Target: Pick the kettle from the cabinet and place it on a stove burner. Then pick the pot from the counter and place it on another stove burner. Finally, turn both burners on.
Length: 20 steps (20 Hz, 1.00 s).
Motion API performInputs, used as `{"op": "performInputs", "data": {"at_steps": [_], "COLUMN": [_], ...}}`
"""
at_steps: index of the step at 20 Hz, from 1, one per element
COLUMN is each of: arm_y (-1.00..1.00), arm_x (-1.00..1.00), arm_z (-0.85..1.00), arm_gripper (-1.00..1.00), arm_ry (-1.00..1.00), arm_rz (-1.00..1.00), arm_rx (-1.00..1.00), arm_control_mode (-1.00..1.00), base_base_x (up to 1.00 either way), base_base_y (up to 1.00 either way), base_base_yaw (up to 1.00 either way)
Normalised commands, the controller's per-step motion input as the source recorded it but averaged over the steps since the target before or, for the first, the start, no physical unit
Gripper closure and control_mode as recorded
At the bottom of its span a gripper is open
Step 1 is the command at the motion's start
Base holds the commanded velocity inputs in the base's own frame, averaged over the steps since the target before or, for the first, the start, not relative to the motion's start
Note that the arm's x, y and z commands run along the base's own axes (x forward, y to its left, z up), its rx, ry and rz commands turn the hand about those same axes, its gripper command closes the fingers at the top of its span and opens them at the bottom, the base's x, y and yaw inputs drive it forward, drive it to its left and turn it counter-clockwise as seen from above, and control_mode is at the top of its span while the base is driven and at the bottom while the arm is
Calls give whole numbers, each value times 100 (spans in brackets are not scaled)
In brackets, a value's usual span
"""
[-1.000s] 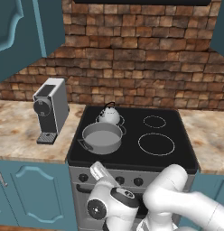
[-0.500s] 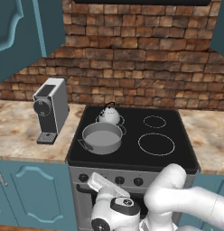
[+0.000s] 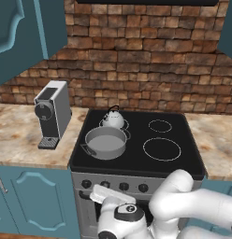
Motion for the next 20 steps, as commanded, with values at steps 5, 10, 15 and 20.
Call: {"op": "performInputs", "data": {"at_steps": [5, 10, 15, 20], "arm_y": [13, 2, 0, 0], "arm_x": [11, 1, 2, 13], "arm_z": [-13, -22, -20, -23], "arm_gripper": [-100, -100, -100, -100], "arm_ry": [0, -4, -6, -8], "arm_rz": [0, 0, 0, 0], "arm_rx": [0, 0, 0, 0], "arm_control_mode": [-100, -100, -100, -100], "base_base_x": [0, 0, 0, 0], "base_base_y": [0, 0, 0, 0], "base_base_yaw": [0, 0, 0, 0]}}
